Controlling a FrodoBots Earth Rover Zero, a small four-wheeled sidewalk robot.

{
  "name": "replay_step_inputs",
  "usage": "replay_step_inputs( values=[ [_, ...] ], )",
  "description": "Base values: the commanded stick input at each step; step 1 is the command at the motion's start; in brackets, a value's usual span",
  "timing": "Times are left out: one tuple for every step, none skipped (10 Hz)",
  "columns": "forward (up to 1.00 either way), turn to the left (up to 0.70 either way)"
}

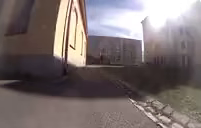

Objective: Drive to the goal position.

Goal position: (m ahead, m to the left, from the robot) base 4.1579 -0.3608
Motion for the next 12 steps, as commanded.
replay_step_inputs(
  values=[
    [0.70,0.01],
    [0.70,0.00],
    [0.70,0.00],
    [0.70,0.00],
    [0.70,0.00],
    [0.70,0.00],
    [0.70,0.00],
    [0.70,0.00],
    [0.70,0.00],
    [0.70,0.00],
    [0.70,0.02],
    [0.70,0.06]
  ],
)
